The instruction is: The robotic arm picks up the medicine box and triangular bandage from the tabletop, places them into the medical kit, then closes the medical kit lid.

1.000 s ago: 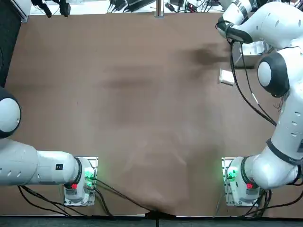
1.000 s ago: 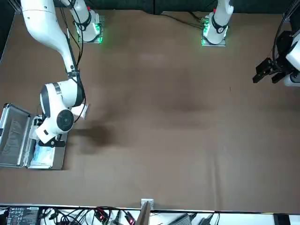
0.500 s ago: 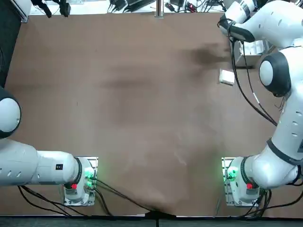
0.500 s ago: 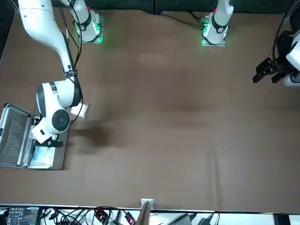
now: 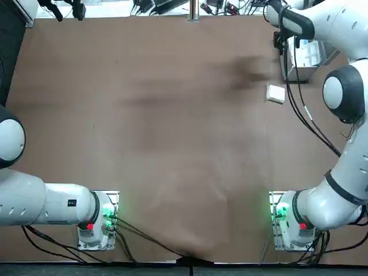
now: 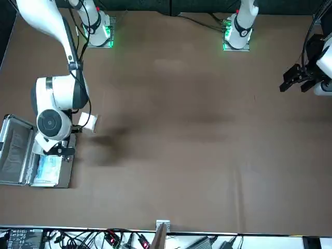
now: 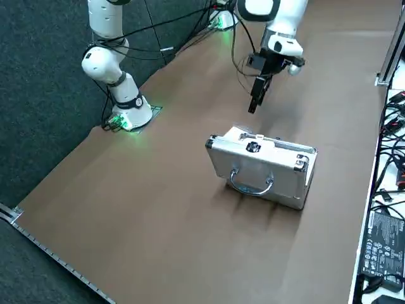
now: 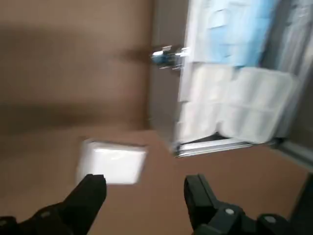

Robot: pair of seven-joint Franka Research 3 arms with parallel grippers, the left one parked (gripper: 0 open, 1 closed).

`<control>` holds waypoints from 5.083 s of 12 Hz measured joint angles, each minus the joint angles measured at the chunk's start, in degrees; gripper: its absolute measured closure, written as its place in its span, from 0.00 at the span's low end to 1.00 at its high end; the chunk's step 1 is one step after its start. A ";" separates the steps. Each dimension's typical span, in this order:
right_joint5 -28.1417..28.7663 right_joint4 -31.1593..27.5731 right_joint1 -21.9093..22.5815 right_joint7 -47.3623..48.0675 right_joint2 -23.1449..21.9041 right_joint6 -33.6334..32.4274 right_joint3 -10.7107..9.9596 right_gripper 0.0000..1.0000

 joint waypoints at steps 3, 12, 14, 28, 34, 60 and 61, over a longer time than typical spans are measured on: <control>5.13 -2.46 1.66 0.02 -0.22 0.85 0.58 0.04; 6.95 -16.34 4.78 9.78 0.17 17.34 0.64 0.30; 6.90 -17.18 5.39 12.64 1.07 18.60 0.64 0.44; -2.83 -16.69 6.08 22.15 5.42 19.79 -0.27 0.67; -2.85 -15.36 6.17 22.42 5.76 19.82 -0.27 0.65; -1.27 -3.15 7.27 20.48 3.15 4.91 0.22 0.99; -0.06 -2.37 7.30 20.09 1.90 4.31 0.33 0.99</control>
